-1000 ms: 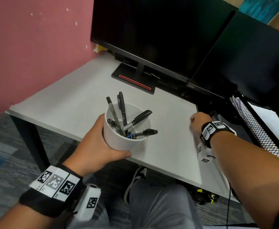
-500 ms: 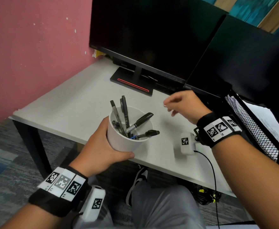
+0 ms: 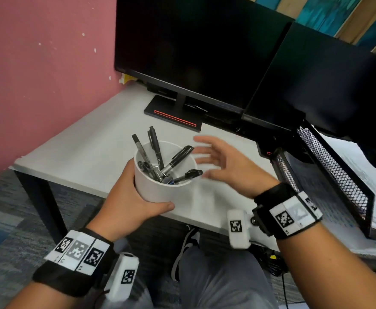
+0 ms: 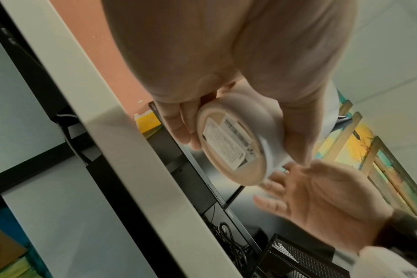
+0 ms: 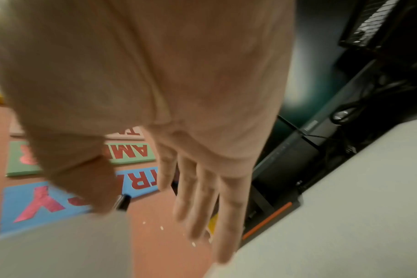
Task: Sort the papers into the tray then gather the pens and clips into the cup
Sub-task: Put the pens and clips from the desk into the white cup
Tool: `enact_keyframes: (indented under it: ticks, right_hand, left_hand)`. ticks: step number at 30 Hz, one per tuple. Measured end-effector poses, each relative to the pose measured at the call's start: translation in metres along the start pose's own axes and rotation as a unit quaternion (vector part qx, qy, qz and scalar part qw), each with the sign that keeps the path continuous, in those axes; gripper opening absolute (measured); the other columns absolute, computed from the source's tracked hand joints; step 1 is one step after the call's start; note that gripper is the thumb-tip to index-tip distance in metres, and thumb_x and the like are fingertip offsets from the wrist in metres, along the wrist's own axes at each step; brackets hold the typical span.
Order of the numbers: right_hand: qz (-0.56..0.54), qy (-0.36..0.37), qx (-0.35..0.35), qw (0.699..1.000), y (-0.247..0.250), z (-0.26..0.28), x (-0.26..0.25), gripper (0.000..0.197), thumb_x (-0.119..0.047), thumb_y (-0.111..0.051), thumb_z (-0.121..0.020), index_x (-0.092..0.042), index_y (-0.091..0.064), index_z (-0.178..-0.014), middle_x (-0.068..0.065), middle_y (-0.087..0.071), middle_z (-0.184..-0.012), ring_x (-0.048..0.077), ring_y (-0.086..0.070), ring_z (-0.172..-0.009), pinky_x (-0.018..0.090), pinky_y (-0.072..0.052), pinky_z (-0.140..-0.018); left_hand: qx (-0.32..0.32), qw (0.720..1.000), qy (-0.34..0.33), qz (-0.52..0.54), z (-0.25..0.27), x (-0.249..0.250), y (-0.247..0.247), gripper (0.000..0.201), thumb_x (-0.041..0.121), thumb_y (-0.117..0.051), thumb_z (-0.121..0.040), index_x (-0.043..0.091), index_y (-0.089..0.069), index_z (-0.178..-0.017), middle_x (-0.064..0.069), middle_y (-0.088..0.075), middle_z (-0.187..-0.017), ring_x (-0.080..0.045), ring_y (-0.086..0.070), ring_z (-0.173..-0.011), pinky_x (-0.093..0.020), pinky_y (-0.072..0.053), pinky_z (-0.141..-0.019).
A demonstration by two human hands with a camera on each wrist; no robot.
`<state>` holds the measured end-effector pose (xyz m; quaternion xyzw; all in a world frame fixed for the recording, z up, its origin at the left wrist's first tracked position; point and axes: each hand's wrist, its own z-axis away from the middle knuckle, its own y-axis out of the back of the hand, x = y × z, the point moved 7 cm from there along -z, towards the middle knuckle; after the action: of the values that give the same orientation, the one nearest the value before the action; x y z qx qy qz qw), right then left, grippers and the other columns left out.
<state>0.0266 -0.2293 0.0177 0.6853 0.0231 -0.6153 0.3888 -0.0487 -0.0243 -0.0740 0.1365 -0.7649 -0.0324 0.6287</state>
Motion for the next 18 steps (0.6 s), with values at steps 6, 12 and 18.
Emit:
enact_keyframes:
  ticks: [6,12,18]
  right_hand:
    - [-0.042,0.027,0.005,0.999,-0.047,0.015,0.010,0.128,-0.019,-0.097,-0.066,-0.041,-0.018,-0.163,-0.004,-0.050,-0.155,0.011,-0.053,-0.142,0.042,-0.042,-0.122]
    - [-0.064,0.062,0.093,0.992,-0.036,0.008,0.008,0.122,-0.031,-0.098,-0.061,-0.051,-0.025,-0.156,0.007,-0.053,-0.151,0.019,-0.058,-0.138,0.050,-0.046,-0.118]
    - [-0.066,0.052,0.097,0.992,-0.032,0.006,0.004,0.129,-0.032,-0.098,-0.063,-0.050,-0.015,-0.160,-0.003,-0.048,-0.157,0.014,-0.050,-0.145,0.045,-0.041,-0.122]
  left_hand:
    - [-0.007,1.000,0.004,-0.007,0.009,0.011,-0.021,0.103,0.048,-0.100,-0.052,0.050,-0.045,-0.138,0.024,-0.067,-0.129,-0.001,-0.067,-0.117,-0.035,-0.058,-0.092]
    - [-0.023,0.999,0.018,-0.046,-0.004,0.017,-0.028,0.106,0.040,-0.101,-0.055,0.053,-0.037,-0.139,0.030,-0.065,-0.123,0.003,-0.066,-0.111,-0.026,-0.055,-0.086]
    - [-0.032,0.998,-0.008,-0.051,-0.018,0.025,-0.023,0.103,0.040,-0.101,-0.055,0.048,-0.044,-0.140,0.021,-0.068,-0.129,-0.001,-0.067,-0.116,-0.035,-0.056,-0.094]
